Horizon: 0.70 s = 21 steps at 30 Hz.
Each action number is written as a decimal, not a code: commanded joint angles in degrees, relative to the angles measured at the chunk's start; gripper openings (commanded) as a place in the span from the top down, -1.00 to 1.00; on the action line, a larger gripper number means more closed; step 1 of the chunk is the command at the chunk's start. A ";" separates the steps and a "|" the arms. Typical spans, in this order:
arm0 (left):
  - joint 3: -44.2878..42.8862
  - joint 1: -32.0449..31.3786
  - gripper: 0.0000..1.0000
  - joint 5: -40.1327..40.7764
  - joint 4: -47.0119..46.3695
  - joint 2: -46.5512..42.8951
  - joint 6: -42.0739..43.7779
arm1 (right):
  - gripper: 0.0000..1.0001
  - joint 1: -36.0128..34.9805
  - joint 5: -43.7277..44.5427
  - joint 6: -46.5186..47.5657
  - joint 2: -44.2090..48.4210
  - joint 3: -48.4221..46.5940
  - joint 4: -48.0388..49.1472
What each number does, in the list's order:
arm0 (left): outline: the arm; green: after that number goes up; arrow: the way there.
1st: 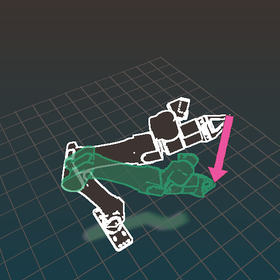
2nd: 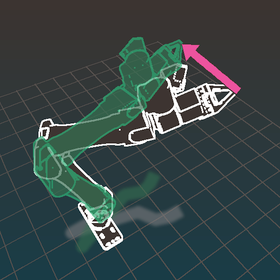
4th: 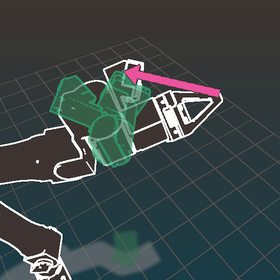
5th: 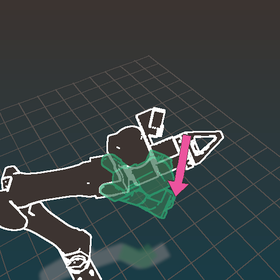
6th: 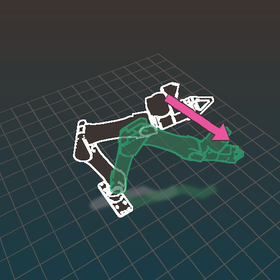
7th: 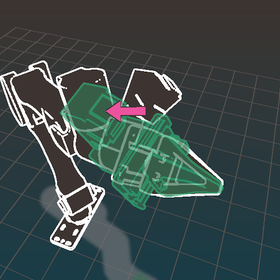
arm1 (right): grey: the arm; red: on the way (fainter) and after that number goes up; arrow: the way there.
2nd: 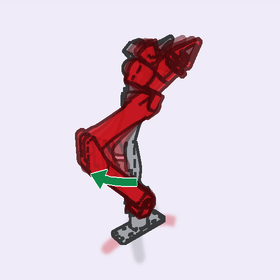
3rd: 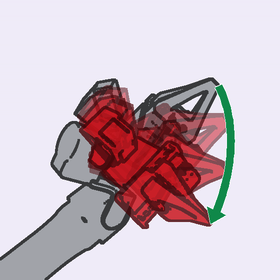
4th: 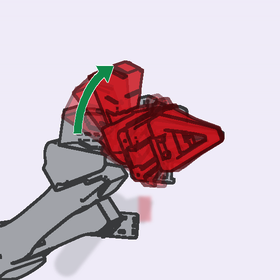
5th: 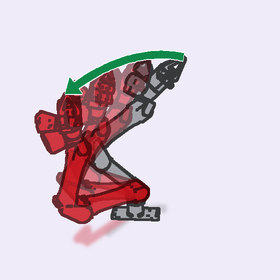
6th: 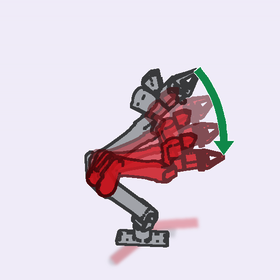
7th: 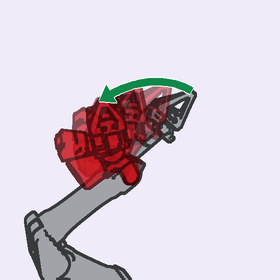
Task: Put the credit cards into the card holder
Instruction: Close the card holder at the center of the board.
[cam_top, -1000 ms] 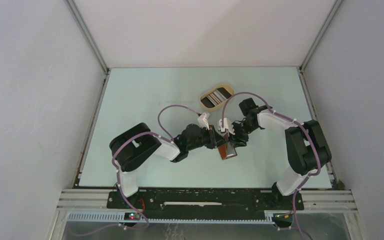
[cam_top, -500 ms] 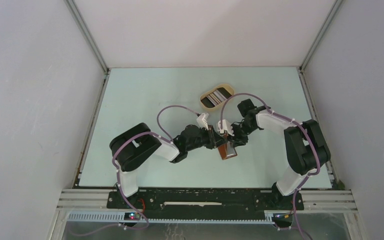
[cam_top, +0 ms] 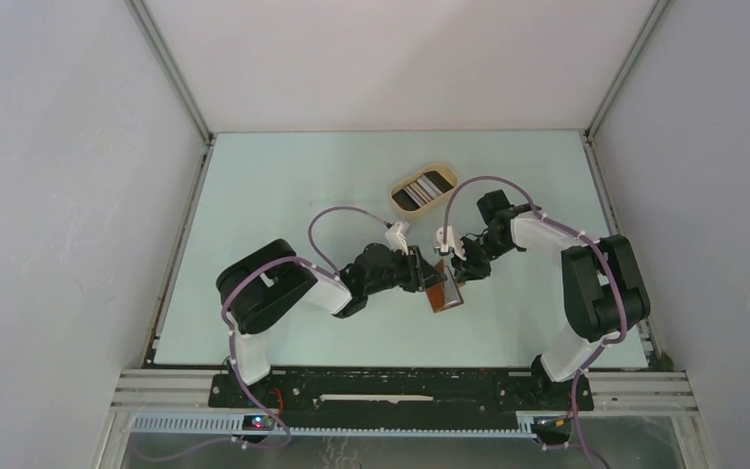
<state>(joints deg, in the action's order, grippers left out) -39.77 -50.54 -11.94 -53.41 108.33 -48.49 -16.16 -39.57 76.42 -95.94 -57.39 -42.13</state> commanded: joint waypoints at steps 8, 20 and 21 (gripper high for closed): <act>-0.76 0.44 -0.07 -1.84 6.47 -2.35 1.25 | 0.51 0.78 -1.56 2.06 2.33 0.17 -1.31; 1.63 0.67 -0.24 -2.39 4.72 -9.17 3.73 | 0.52 0.87 -1.56 2.37 2.24 0.21 -1.59; 1.84 0.70 -0.24 -2.38 4.50 -9.49 3.89 | 0.52 0.87 -1.56 2.41 2.25 0.17 -1.60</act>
<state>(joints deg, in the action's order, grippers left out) -39.42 -50.22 -12.93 -47.37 102.56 -47.03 -15.70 -40.16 77.65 -95.90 -57.39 -42.98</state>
